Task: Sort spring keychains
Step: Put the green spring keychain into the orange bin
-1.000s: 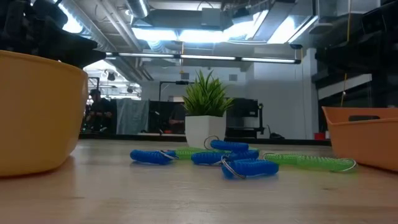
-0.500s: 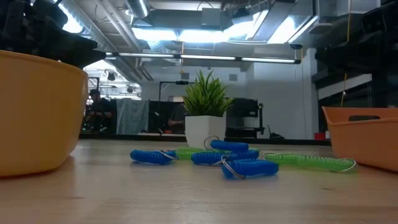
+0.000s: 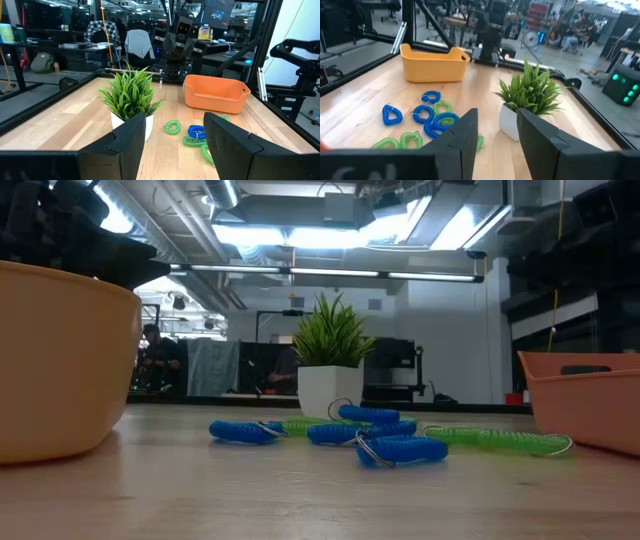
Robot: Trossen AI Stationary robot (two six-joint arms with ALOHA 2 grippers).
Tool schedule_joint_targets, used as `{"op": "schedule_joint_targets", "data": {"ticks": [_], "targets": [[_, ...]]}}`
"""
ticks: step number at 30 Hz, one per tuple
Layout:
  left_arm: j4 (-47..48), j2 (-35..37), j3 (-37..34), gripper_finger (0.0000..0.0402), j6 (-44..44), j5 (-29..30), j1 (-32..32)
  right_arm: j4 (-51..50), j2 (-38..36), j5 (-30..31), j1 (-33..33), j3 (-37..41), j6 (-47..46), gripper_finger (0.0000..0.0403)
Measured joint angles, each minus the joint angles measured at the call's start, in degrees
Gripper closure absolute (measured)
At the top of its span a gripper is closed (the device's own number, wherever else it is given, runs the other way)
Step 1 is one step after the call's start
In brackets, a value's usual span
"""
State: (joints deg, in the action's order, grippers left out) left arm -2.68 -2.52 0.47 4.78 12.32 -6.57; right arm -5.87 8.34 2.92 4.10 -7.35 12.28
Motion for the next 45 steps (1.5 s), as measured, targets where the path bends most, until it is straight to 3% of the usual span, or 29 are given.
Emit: {"op": "schedule_joint_targets", "data": {"ticks": [8, 27, 35, 45], "targets": [[0.0, 0.0, 0.0, 0.0205, 0.0, 0.0, 0.0, -10.6, 14.4, 0.0, 0.0, -15.5, 0.0, 0.0266], [0.0, 0.0, 0.0, 0.0205, 0.0, 0.0, 0.0, -14.0, 50.8, 0.0, 3.4, -42.7, 0.0, 0.0266], [0.0, 0.0, 0.0, 0.0205, 0.0, 0.0, 0.0, -15.8, 61.9, 0.0, 4.4, -47.4, 0.0, 0.0266], [0.0, 0.0, 0.0, 0.0205, 0.0, 0.0, 0.0, -14.6, 69.6, 0.0, 3.8, -47.4, 0.0, 0.0266]]}}
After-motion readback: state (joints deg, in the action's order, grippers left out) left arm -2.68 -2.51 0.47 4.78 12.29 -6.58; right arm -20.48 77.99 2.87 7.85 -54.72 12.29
